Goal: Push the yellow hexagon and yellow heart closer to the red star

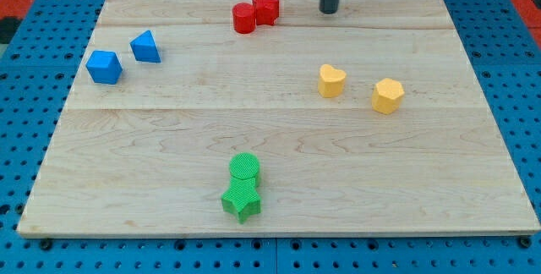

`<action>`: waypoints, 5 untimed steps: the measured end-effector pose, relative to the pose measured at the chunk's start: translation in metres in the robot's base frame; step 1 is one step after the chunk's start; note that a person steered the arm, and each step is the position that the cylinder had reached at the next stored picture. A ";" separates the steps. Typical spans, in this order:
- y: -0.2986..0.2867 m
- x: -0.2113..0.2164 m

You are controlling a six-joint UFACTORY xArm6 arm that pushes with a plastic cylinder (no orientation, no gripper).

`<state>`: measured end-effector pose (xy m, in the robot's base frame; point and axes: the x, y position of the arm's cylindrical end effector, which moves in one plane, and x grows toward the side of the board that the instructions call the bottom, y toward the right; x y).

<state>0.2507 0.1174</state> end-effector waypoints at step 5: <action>-0.122 0.122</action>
